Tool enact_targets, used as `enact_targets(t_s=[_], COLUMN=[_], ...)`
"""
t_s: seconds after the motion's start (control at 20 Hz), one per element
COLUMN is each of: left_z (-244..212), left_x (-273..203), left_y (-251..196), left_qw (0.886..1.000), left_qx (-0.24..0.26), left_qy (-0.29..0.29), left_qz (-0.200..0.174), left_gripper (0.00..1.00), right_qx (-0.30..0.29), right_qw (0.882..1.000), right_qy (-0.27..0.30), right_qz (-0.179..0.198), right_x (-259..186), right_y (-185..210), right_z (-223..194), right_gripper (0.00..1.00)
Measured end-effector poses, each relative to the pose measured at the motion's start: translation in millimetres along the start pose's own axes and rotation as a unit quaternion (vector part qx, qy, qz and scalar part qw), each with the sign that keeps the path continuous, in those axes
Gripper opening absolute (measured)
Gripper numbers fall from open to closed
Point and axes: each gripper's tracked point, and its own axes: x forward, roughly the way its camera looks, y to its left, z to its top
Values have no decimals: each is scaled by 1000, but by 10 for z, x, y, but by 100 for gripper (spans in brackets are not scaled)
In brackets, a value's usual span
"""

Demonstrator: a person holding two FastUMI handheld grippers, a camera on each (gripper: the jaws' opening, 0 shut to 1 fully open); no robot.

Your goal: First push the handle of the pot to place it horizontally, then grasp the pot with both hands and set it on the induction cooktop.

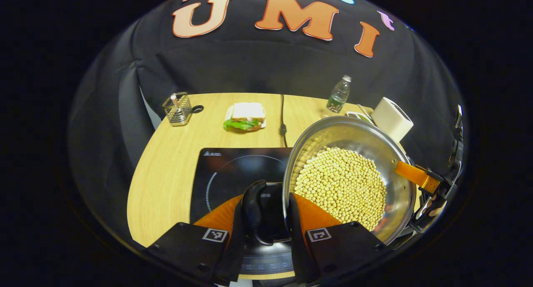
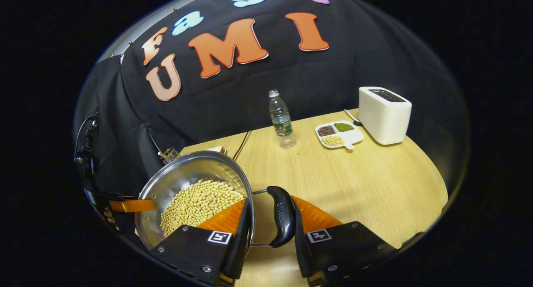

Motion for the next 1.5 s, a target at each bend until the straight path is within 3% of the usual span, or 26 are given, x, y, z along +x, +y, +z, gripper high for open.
enact_targets(t_s=[0.4,0.6,0.95,1.0,1.1,1.3,1.35,1.5], left_z=[-10,-29,-99,-104,-104,-136,-135,-142], left_x=[4,119,378,419,456,462,472,433], left_y=[750,832,1032,1056,1078,1041,1043,1024], left_qw=[1000,1000,1000,1000,1000,1000,1000,1000], left_qx=[-7,-13,-20,-19,-20,-27,-27,-28], left_qy=[3,6,9,10,12,11,10,7], left_qz=[12,9,-2,-4,-5,-6,-7,-9], left_gripper=[55,55,54,54,55,56,55,55], right_qx=[-1,-10,-18,-19,-16,-7,-9,-9], right_qw=[1000,999,999,999,999,999,999,999], right_qy=[13,21,34,33,36,38,40,39], right_qz=[21,22,13,13,13,13,14,16], right_x=[231,339,484,502,520,562,570,594], right_y=[695,926,1087,1093,1106,1103,1111,1125], right_z=[-152,-247,-428,-441,-482,-521,-536,-534], right_gripper=[51,51,51,47,51,51,47,51])
